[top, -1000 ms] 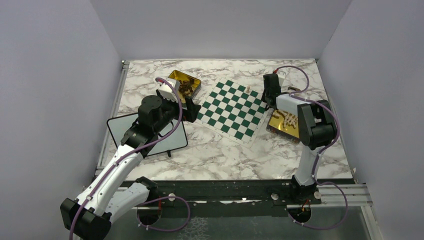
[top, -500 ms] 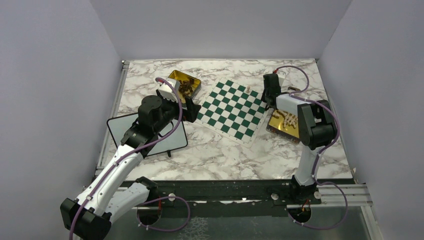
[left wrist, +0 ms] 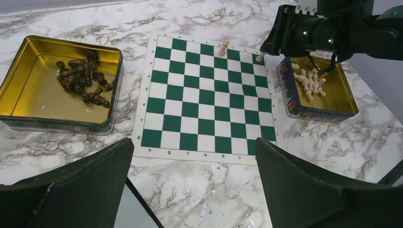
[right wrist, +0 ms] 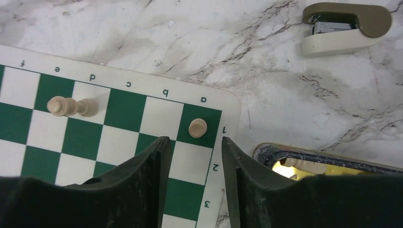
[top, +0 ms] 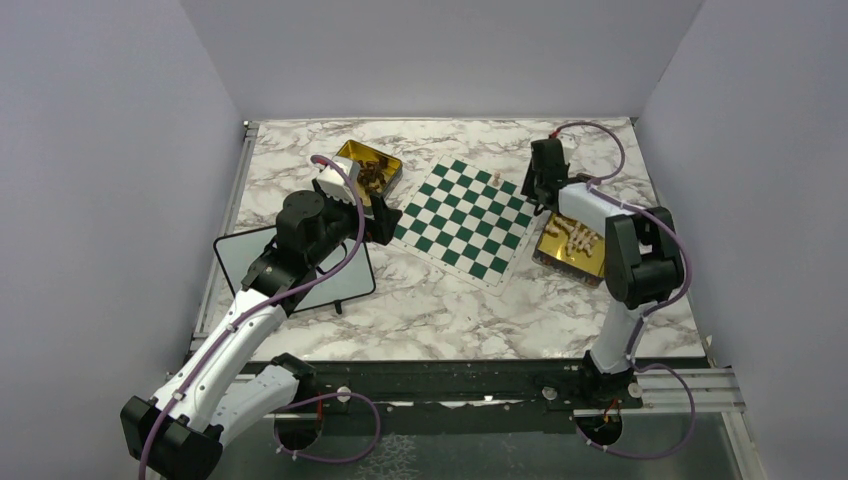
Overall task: Set up the chess pieces on the board
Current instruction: Place the chess piece on the chessboard, then pick up the chess piece from the storage box.
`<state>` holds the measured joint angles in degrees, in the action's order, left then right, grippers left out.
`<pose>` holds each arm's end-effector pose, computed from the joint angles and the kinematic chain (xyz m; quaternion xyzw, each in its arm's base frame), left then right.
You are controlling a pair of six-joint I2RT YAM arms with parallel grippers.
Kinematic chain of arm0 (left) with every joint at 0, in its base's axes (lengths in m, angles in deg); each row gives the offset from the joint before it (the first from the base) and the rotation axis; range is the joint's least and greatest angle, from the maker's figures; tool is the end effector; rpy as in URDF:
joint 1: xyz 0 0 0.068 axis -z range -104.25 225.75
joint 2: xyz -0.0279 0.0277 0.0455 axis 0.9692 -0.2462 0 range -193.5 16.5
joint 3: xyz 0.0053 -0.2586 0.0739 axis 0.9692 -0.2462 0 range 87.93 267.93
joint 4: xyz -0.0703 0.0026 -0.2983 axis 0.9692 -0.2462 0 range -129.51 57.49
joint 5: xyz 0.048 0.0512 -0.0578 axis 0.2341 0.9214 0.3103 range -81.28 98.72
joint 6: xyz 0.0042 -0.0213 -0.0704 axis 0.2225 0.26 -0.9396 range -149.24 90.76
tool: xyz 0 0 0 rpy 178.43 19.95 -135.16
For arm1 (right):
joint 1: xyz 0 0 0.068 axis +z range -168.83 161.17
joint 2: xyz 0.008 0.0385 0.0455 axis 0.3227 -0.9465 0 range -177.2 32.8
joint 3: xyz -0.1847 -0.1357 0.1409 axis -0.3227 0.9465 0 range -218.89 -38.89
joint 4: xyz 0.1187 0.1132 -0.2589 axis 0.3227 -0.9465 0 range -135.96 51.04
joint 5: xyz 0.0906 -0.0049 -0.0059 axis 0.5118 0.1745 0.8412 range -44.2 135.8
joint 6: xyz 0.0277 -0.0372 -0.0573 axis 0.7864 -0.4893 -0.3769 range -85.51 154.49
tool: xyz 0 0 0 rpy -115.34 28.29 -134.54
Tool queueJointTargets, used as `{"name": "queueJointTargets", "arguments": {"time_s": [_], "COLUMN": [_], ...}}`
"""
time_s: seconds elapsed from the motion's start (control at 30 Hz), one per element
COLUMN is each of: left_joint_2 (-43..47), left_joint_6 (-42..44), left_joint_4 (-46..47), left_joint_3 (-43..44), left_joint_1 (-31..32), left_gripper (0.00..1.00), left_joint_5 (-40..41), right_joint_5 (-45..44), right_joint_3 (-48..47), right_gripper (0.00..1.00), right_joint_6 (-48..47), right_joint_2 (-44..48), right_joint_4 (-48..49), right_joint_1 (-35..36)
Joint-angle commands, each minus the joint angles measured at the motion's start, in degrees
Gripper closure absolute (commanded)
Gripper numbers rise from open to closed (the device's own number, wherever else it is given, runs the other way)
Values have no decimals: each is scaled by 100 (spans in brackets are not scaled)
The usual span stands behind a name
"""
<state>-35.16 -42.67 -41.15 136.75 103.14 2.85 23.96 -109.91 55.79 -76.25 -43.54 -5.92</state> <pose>0.2514 -0.1374 0.3360 0.1262 0.7636 -0.2576 0.5785 0.4621 0.0824 0.1376 0.1418 0.8911 -0.0498 0.4282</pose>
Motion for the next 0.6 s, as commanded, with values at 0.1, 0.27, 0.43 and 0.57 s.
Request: {"name": "queueJointTargets", "arguments": {"time_s": [0.1, 0.27, 0.43, 0.57], "left_joint_2": [62, 51, 80, 87], "left_joint_6": [18, 8, -1, -10], "left_joint_4": [170, 185, 180, 188], "left_joint_3": [-57, -56, -43, -57], "left_joint_1": [16, 18, 12, 14], "left_gripper": [1, 1, 1, 1], "left_joint_5": [24, 18, 5, -25], "right_joint_5": [31, 140, 257, 393], "right_joint_3": [-21, 393, 837, 1316], "right_gripper": [50, 58, 68, 68], "right_joint_6": [-64, -73, -3, 160], "right_joint_2": [896, 1565, 2082, 2349], "right_joint_4": [-583, -650, -724, -654], "right_joint_1": [19, -69, -310, -732]}}
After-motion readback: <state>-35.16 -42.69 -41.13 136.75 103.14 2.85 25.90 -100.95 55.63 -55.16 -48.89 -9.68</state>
